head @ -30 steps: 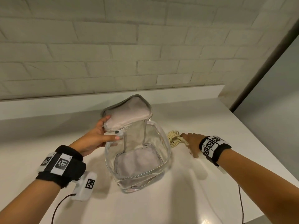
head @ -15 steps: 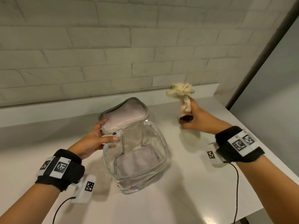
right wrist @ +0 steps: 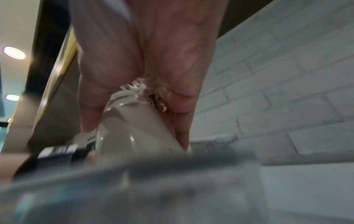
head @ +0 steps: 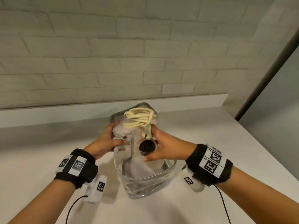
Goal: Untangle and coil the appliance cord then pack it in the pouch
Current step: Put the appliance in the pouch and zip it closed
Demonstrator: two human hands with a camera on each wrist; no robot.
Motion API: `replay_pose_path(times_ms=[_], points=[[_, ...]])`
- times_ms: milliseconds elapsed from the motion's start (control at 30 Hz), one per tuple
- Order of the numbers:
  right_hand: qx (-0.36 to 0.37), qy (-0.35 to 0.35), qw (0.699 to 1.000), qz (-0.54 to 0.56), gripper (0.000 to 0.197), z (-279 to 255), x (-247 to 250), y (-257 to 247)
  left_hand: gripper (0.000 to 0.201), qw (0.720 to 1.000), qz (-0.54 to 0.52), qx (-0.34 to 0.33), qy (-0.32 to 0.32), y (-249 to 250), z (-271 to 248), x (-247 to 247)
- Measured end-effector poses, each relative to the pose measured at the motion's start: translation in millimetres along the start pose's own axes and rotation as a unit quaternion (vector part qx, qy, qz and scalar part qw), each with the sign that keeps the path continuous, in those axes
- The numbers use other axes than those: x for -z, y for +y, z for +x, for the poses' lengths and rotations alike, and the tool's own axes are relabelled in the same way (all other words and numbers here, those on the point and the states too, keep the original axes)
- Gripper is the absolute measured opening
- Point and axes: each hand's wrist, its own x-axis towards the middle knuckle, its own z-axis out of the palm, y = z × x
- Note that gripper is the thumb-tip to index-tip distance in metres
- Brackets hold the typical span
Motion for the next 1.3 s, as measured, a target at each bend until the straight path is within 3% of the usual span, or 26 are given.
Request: replay_pose_path(times_ms=[133, 233, 333, 433, 500, 567, 633, 667, 733, 800, 900, 1033, 1100, 1200, 1300], points=[[-0.048, -0.056, 0.995, -0.069, 0.098, 8, -20, 30, 0.125, 1.0, 0.015, -0.011, -0.004, 4, -1, 2], [-0.091, -0.091, 0.981, -0.144, 0.099, 9, -26, 38, 0.104, 0.998, 0.052, -0.028, 0.002, 8, -1, 0], [-0.129, -0.136, 0.946, -0.265, 0.084, 13, -32, 42, 0.096, 0.998, 0.056, -0.04, 0.004, 11, 0, -2], [-0.182, -0.212, 0.906, -0.319, 0.085, 13, -33, 47, 0.093, 0.997, 0.052, -0.063, 0.009, 12, 1, 2], [-0.183, -0.199, 0.924, -0.269, 0.085, 11, -24, 44, 0.094, 0.994, 0.055, -0.091, 0.013, 13, 0, 2], [-0.153, -0.128, 0.95, -0.242, 0.064, 5, -7, 35, 0.093, 0.991, 0.043, -0.121, 0.028, 10, -1, -1], [-0.118, 0.026, 0.975, -0.188, 0.029, 0, 18, 27, 0.095, 0.989, 0.017, -0.134, 0.064, 4, -2, -3], [-0.111, 0.115, 0.98, -0.119, 0.025, -3, 31, 25, 0.098, 0.987, 0.001, -0.138, 0.082, 1, -2, -4], [-0.098, 0.275, 0.956, 0.001, 0.032, -7, 57, 29, 0.108, 0.986, -0.019, -0.142, 0.09, -4, -4, -5], [-0.107, 0.327, 0.937, 0.059, 0.033, -6, 75, 43, 0.098, 0.986, -0.012, -0.15, 0.07, -6, -9, -6], [-0.155, 0.259, 0.949, 0.094, 0.027, 1, 80, 64, 0.042, 0.984, 0.007, -0.154, 0.084, 3, -17, -5], [-0.155, 0.173, 0.963, 0.138, 0.034, 11, 70, 75, 0.055, 0.986, 0.059, -0.152, 0.04, 6, -18, 1], [-0.149, 0.129, 0.969, 0.147, 0.036, 21, 63, 73, 0.043, 0.985, 0.088, -0.145, 0.028, 4, -14, 0], [-0.112, 0.052, 0.992, 0.035, 0.031, 37, 48, 69, 0.031, 0.98, 0.14, -0.138, 0.023, -3, -6, -4], [-0.082, 0.026, 0.996, -0.04, 0.028, 50, 34, 68, 0.043, 0.969, 0.194, -0.141, 0.053, -6, -5, 1]])
